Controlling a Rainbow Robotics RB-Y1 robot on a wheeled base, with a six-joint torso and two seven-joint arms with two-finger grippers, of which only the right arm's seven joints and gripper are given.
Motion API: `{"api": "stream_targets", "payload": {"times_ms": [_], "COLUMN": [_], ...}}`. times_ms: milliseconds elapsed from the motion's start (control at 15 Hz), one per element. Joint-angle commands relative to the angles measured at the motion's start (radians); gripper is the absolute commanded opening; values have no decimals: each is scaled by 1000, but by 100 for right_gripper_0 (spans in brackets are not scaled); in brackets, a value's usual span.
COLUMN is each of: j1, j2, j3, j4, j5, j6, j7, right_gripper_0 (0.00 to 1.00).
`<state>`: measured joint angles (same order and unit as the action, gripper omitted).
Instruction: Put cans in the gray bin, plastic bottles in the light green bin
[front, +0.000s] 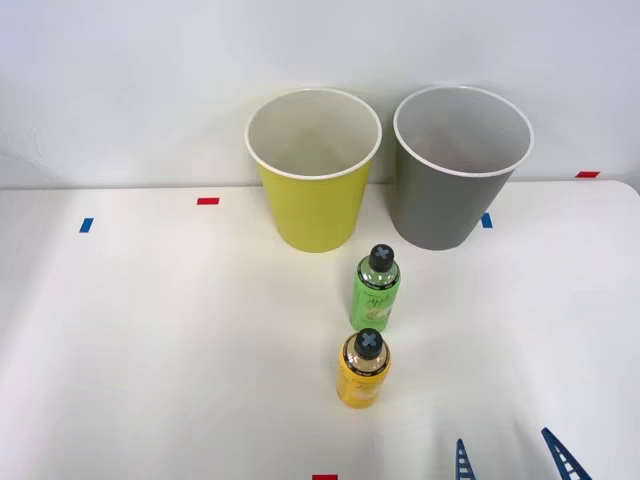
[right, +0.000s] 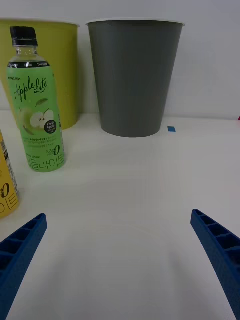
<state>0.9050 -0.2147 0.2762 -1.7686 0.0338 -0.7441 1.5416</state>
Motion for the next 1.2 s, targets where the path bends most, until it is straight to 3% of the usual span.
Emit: {"api": "stream_targets", "payload": {"times_ms": [67,1200], "j1": [0,0], "j2": [0,0], "j3": [0,0], "j4": [0,0], "j5": [0,0], "j6": [0,0], "j7": [0,0], "right_gripper_0": [100,100]}}
